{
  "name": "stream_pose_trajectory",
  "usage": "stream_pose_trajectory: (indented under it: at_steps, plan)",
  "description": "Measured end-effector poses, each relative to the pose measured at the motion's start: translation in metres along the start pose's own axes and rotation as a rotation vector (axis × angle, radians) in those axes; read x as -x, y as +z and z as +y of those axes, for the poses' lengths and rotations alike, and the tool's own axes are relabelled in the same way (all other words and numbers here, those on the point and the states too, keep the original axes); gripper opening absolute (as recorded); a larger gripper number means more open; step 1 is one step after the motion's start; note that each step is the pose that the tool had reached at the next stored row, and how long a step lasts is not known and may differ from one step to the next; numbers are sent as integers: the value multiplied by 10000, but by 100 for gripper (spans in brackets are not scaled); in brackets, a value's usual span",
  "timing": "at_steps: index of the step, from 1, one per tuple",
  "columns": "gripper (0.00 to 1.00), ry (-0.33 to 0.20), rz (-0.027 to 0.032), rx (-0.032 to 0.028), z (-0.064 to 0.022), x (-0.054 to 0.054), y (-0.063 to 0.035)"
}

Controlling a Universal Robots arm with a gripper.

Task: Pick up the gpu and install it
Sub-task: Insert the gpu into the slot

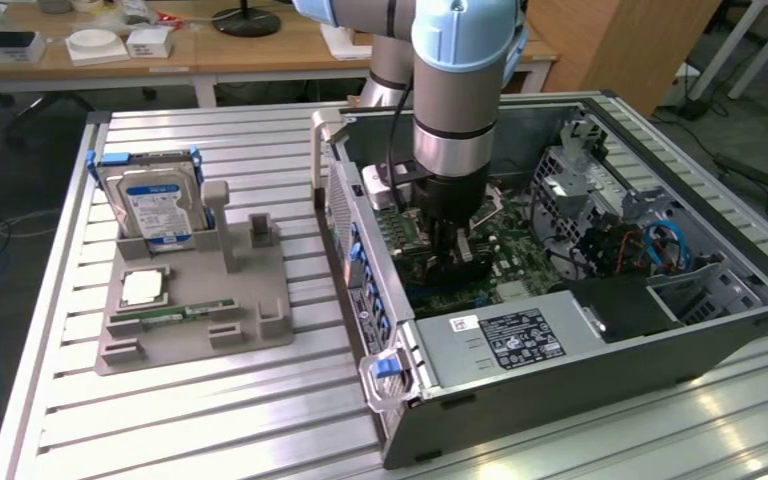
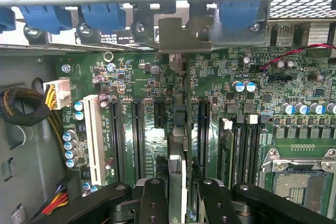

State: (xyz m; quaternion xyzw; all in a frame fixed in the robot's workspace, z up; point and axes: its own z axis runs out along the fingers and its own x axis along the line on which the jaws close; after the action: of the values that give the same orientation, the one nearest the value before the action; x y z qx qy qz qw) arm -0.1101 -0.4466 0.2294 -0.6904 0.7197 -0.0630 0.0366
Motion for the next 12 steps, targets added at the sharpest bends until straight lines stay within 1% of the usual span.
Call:
stream_pose_trajectory:
  at_steps: [1,2,3,4,6,12]
  plan:
    - [26,5,-17,4,2,2,4]
    - [27,8,-24,-7,3,3,9]
    - [33,6,-17,-10,2,3,8]
    - [33,3,-2,-1,1,1,1]
    - [45,0,-2,-1,0,0,1]
    - [45,0,1,1,-1,-1,-13]
